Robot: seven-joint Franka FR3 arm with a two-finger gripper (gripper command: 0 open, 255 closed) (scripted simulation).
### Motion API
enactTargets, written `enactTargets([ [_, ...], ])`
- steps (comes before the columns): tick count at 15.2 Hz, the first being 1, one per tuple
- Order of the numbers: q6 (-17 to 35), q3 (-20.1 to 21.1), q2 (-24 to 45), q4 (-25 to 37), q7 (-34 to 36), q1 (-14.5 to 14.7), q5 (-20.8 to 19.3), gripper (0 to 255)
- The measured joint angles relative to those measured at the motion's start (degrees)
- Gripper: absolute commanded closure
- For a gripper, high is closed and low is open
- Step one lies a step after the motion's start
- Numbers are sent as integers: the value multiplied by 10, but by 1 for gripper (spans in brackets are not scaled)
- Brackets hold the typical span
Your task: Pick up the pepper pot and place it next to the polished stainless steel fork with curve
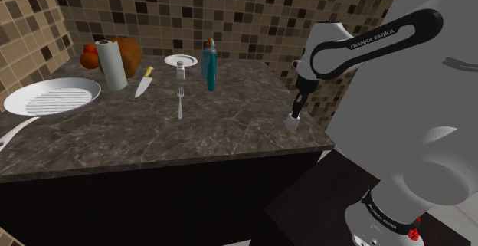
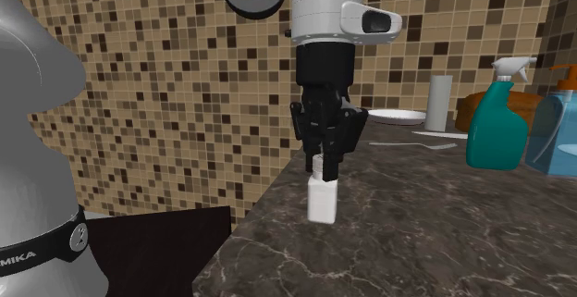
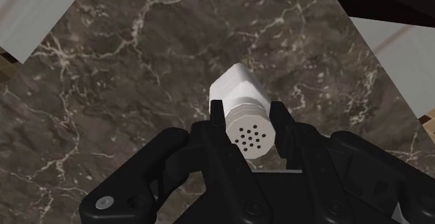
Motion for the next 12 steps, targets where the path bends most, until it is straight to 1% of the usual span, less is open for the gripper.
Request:
enactTargets([
  [5, -4, 0, -3, 1, 0, 0, 0, 255],
  [12, -64, 2, -34, 30, -1, 1, 2, 255],
])
